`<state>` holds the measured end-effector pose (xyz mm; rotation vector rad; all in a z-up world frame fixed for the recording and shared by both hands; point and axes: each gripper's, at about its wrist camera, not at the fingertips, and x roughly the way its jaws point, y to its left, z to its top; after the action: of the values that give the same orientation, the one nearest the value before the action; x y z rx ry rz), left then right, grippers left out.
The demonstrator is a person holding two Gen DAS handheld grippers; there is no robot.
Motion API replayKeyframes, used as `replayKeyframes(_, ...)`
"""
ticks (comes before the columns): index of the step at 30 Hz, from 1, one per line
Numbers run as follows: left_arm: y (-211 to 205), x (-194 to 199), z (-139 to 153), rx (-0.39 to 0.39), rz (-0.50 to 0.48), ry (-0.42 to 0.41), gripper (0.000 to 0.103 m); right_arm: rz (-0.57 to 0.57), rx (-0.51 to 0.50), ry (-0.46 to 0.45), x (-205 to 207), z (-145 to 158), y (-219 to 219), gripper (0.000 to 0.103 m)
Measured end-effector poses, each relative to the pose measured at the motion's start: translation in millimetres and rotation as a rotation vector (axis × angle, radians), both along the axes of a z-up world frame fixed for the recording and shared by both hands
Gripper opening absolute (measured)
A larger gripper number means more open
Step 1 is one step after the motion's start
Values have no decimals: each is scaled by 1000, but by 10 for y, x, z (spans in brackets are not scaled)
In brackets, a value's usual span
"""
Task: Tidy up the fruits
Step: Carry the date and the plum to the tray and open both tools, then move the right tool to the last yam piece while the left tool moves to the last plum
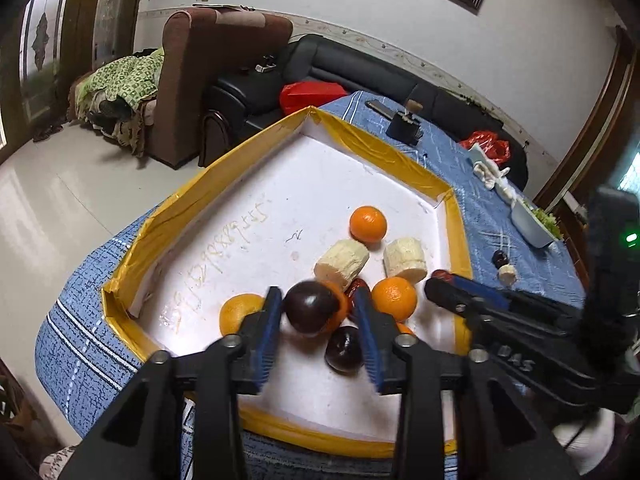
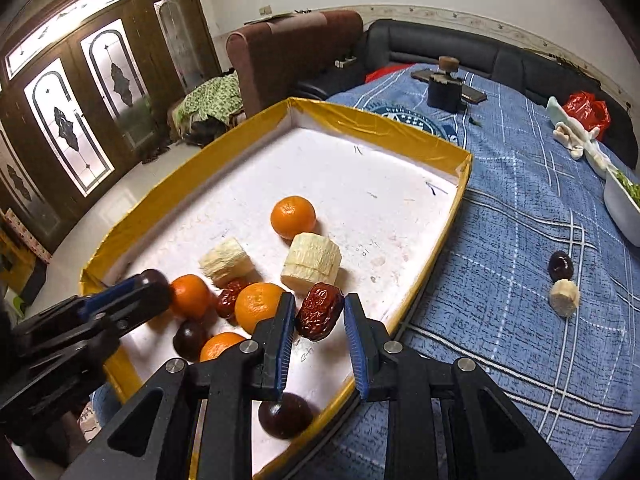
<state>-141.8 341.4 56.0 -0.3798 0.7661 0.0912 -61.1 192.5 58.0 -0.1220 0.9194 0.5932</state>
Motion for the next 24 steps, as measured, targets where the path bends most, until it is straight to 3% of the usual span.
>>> replayKeyframes(2, 13, -34, 57, 10, 9, -16, 62, -3, -3, 0, 27, -15, 0, 29)
replayKeyframes(4, 25, -67, 112, 15, 18, -36, 66, -4, 0, 2, 24, -16, 14, 32)
replayKeyframes(6, 39, -80, 136, 12, 21, -40, 68, -4, 5, -3, 11, -9, 19, 38)
replayKeyframes(12, 36, -92, 155, 19, 28, -28, 69, -11, 24, -15, -78, 25, -50, 38)
replayKeyframes(15, 13, -109, 174, 22, 25, -25, 70, -18, 67, -25, -160, 90, -188, 39)
replayKeyframes(19, -72, -115, 213, 31, 10, -26, 76, -60, 109, -63, -338, 207, -465, 50)
replayKeyframes(24, -330, -109, 261, 77, -27, -14, 83, -125, 127, -58, -456, 189, -817, 51)
